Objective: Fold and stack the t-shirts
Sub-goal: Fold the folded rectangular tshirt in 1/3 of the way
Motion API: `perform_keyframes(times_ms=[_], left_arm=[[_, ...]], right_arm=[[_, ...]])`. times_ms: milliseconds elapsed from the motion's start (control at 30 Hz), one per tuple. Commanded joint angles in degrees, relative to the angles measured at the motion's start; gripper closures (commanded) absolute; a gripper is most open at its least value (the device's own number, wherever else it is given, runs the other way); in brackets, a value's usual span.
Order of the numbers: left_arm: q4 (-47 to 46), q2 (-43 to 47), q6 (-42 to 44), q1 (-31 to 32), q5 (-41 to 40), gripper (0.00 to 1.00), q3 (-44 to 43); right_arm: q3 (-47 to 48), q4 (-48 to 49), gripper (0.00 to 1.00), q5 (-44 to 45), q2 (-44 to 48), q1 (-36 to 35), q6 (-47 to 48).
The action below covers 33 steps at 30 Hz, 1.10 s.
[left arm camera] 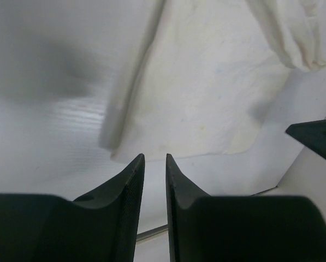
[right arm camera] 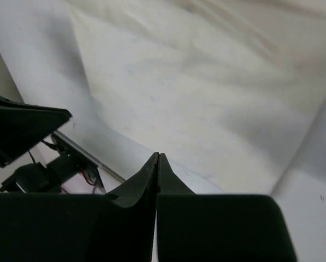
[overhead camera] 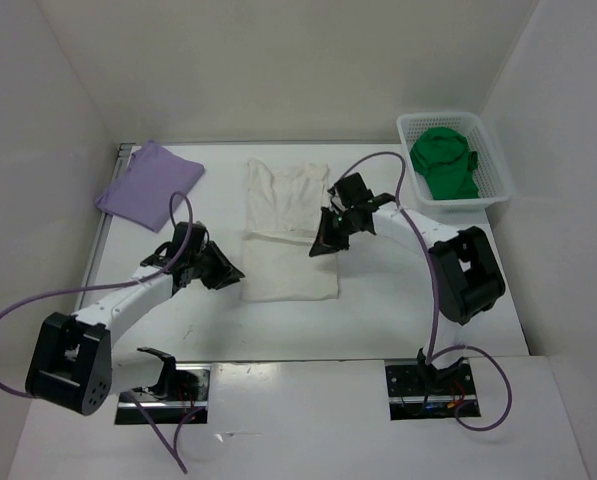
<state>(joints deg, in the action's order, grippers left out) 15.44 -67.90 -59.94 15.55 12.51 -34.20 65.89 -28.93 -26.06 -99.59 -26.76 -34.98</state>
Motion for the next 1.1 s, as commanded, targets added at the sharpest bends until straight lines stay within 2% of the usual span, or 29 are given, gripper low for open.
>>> perform_keyframes(times_ms=[0, 200, 467, 567, 833, 1067], left_arm=[[-3.6, -4.9, 1.2, -0.1, 2.6, 0.72, -5.0], [-8.8, -15.1, 0.9, 3.4, 3.1, 0.72, -11.7], [-12.5, -22.5, -1.0, 10.5, 3.6, 0.72, -12.7], [-12.5, -23.2, -0.4, 11.2, 3.6, 0.72, -10.5], [-10.2, -24.9, 1.3, 11.2, 1.1, 0.72, -7.4], [-6.0, -17.6, 1.3, 11.2, -2.2, 0.67, -6.1]], right_arm=[[7.6, -0.3, 1.00, -1.5, -4.5, -0.7, 1.9], [20.2, 0.2, 1.00, 0.9, -13.7, -3.4, 1.8], [22.6, -3.2, 1.00, 3.5, -18.4, -5.8, 4.5], [22.9, -3.8, 1.00, 7.2, -19.8, -5.8, 6.1], [32.0, -3.6, 1.00, 16.7, -27.3, -4.0, 7.3], [40.8, -2.3, 1.00, 19.8, -30.0, -2.3, 6.5]])
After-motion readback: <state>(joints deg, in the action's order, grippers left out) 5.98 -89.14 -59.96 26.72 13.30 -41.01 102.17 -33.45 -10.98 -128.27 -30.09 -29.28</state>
